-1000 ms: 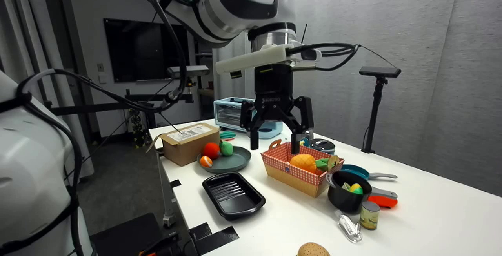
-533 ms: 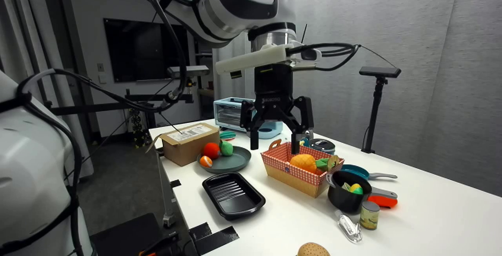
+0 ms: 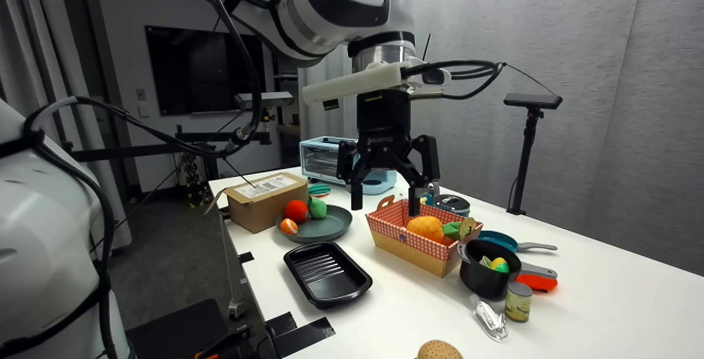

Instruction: Put the pineapple plushy in the black pot and then pull the box forward

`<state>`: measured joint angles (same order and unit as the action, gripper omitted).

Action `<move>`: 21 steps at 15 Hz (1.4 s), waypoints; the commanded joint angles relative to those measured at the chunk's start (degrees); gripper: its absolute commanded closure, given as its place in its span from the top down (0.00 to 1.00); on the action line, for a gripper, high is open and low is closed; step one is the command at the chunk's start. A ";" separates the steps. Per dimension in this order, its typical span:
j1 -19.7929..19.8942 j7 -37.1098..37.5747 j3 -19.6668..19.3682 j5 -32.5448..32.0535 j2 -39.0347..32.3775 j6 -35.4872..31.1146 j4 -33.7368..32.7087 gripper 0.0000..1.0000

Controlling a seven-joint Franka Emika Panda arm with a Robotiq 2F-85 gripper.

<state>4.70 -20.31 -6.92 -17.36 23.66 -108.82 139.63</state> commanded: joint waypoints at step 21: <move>-1.86 0.82 4.54 -8.53 -2.46 -3.78 -2.66 1.00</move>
<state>4.02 -20.18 -3.81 -22.21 22.62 -111.49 138.90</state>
